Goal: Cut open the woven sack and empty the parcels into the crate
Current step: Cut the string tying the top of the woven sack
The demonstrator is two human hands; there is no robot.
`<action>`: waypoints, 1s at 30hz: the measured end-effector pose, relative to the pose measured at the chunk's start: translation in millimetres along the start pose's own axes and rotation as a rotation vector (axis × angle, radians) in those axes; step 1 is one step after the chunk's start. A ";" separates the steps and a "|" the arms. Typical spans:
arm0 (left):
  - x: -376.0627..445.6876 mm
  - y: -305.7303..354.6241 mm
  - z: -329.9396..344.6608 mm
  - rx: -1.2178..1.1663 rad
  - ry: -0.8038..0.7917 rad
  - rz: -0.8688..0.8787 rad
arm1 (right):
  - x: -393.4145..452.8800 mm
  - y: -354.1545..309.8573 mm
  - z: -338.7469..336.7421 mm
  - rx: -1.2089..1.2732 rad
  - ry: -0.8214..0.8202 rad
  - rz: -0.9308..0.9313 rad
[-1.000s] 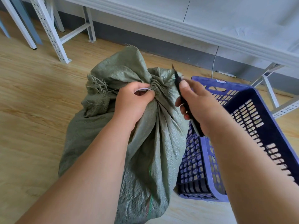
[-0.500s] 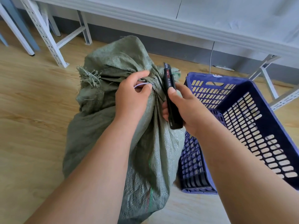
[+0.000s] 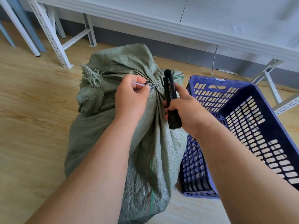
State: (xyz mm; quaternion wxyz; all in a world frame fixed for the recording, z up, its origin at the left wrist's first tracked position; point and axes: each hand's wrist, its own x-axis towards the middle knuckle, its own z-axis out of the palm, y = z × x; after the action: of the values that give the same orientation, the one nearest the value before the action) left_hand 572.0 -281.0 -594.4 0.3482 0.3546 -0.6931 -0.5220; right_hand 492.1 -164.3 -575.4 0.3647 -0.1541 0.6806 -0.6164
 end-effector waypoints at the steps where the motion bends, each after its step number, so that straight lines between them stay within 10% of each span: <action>1: 0.0 -0.2 -0.3 0.002 -0.006 0.000 | 0.7 0.6 -0.9 0.018 0.002 0.001; 13: -2.1 3.4 -5.9 0.018 -0.023 -0.027 | 4.2 7.4 4.0 0.017 0.118 0.024; 19: 4.4 32.4 -22.9 0.121 0.078 0.142 | 7.2 -15.5 12.9 -0.155 0.204 -0.249; 30: 66.5 131.3 -2.7 -0.111 -0.157 0.208 | 14.3 -101.6 -13.4 0.115 0.267 -0.271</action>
State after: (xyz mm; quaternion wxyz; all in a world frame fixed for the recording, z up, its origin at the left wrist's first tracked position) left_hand 523.8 -312.4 -458.9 0.3640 0.2192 -0.7215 -0.5467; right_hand 448.7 -183.6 -483.4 0.1932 -0.1401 0.6598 -0.7125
